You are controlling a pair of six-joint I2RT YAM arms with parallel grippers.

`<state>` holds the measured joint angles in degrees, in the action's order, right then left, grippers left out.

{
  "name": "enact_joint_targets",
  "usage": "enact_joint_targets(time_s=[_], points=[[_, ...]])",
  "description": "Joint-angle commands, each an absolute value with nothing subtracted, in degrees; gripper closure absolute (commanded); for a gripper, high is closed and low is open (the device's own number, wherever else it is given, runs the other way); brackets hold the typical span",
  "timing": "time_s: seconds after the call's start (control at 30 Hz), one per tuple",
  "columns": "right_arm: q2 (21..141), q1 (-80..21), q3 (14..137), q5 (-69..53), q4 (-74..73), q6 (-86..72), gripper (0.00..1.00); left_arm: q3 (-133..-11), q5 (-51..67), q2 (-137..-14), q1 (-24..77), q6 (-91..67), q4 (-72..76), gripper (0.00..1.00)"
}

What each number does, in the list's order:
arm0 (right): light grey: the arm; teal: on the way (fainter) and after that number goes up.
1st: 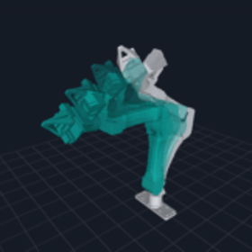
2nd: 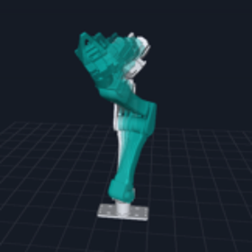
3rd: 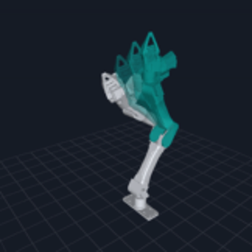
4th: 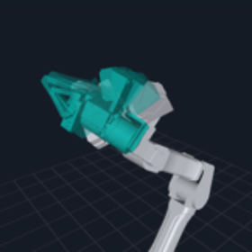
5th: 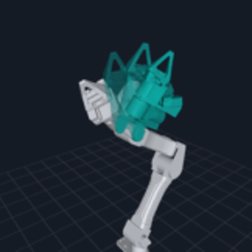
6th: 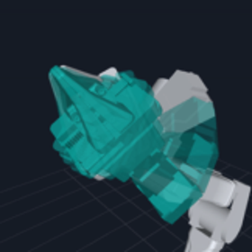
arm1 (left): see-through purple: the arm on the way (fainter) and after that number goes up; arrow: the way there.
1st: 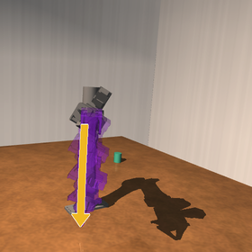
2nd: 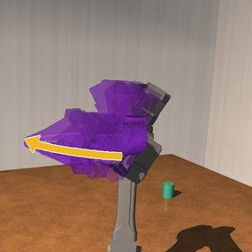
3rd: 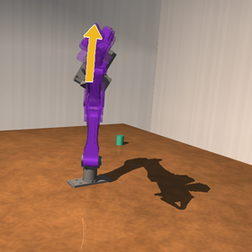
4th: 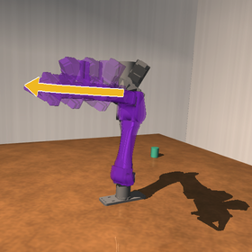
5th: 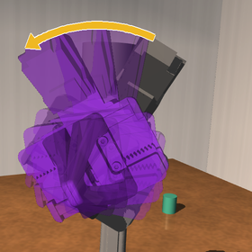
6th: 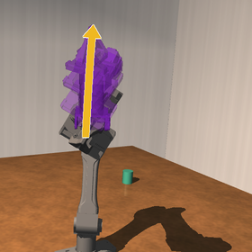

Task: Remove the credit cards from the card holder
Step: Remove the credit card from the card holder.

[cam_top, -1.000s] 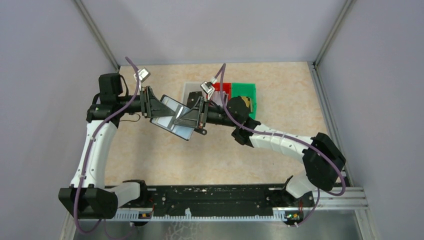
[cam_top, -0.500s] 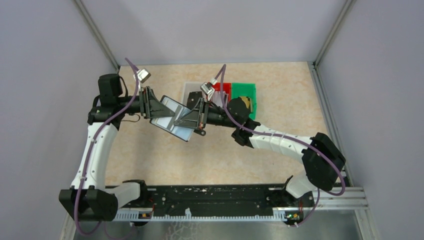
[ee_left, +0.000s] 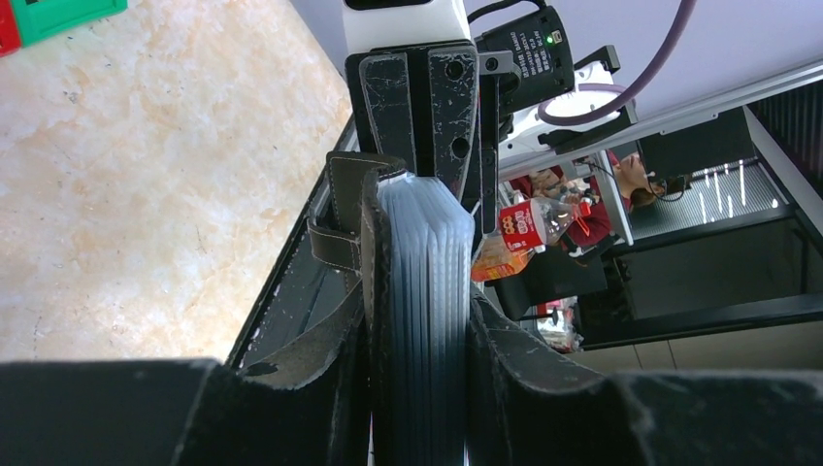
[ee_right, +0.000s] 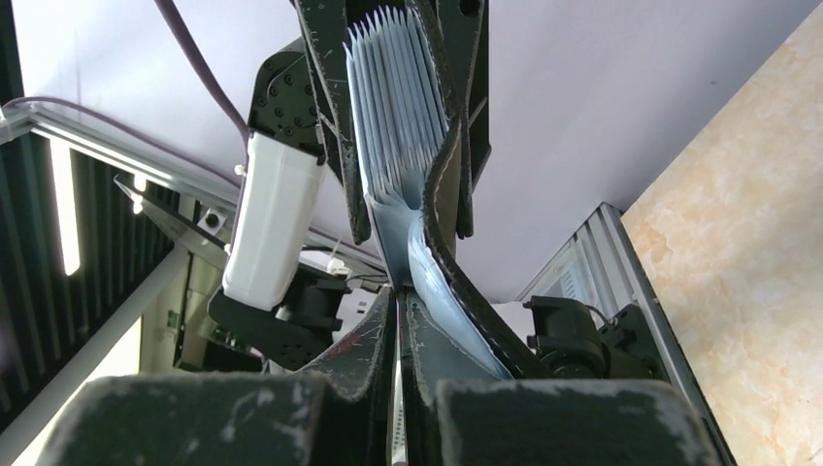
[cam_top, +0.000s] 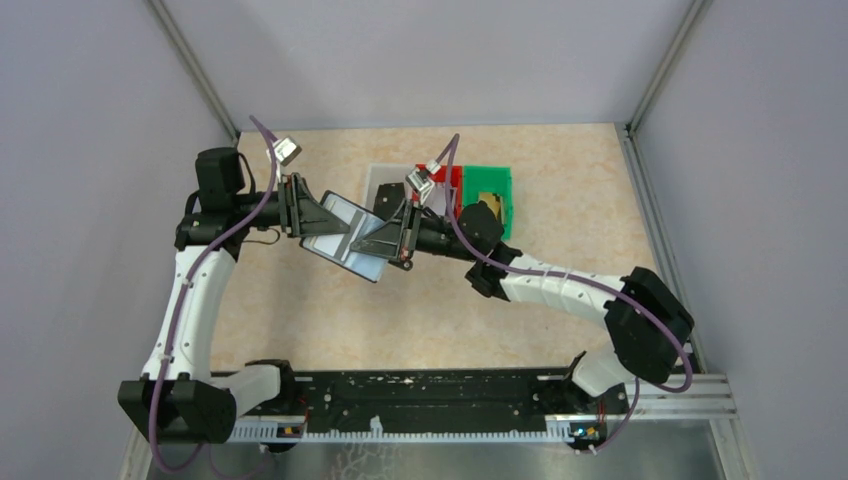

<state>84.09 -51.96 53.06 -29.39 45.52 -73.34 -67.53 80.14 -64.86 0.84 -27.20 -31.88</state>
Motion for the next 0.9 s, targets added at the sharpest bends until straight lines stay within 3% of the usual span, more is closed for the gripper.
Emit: enact_joint_targets(time_s=[0.0, 0.23, 0.33, 0.47, 0.73, 0.87], points=[[82.7, -51.2, 51.5, -26.0, 45.0, -72.2, 1.00, -69.3, 86.6, -63.4, 0.5, -29.2, -30.9, 0.63], [83.1, -51.1, 52.6, -26.2, 44.7, -72.0, 1.00, -68.4, 85.9, -62.6, 0.5, -29.4, -30.6, 0.62], [83.8, -51.1, 53.8, -26.5, 45.8, -72.7, 0.70, -67.9, 85.3, -62.4, 0.6, -29.3, -30.3, 0.65], [84.0, -51.1, 55.5, -27.2, 46.0, -72.9, 0.58, -68.3, 84.5, -62.3, 0.5, -28.9, -30.6, 0.65], [86.0, -51.1, 59.0, -26.9, 44.0, -72.9, 0.69, -67.3, 84.8, -61.2, 0.5, -29.0, -30.3, 0.65], [87.7, -51.1, 60.0, -26.4, 45.2, -74.4, 0.84, -67.5, 83.5, -60.6, 0.6, -28.6, -30.1, 0.64]])
